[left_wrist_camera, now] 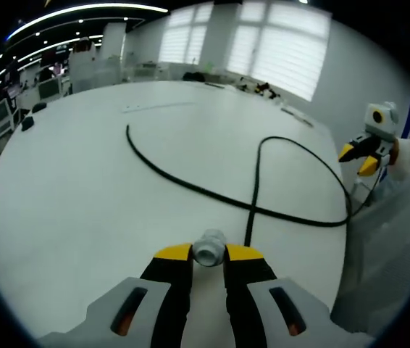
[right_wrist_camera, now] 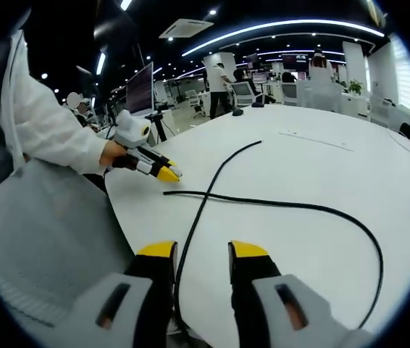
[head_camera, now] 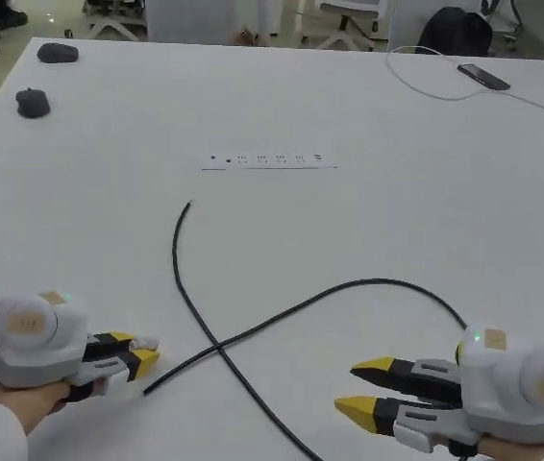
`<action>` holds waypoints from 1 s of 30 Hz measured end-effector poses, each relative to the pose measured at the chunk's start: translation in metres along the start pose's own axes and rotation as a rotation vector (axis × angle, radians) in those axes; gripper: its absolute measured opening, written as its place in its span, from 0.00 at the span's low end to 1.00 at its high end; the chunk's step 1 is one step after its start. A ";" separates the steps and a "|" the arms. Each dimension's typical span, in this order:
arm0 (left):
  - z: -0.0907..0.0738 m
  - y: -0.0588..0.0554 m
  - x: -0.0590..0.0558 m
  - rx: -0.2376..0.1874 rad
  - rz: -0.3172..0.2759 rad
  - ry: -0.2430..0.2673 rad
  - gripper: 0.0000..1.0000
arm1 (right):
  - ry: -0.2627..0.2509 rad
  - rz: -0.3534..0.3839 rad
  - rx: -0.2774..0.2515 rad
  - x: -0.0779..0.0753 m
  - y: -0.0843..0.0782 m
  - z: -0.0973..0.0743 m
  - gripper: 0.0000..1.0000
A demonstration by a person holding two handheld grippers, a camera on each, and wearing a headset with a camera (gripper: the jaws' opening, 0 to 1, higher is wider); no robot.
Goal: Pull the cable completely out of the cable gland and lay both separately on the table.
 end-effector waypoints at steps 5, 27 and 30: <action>0.005 -0.007 0.003 0.018 0.011 0.015 0.17 | -0.027 0.011 -0.016 0.000 0.003 -0.001 0.29; -0.047 0.016 -0.007 -0.077 0.047 0.030 0.31 | 0.006 -0.041 -0.036 0.011 0.025 -0.003 0.39; -0.073 0.028 -0.009 -0.109 0.065 0.066 0.34 | 0.000 -0.038 -0.012 0.014 0.027 -0.007 0.39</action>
Point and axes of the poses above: the centre of the closed fingertips' face, and the gripper's own axes: z roughly forward along the fingers, x roughly to its left, y roughly out of its top, the point moved 10 cm from there along -z, roughly backward along the fingers, and after that the axes turned 6 degrees about -x, right-handed, at the moved point
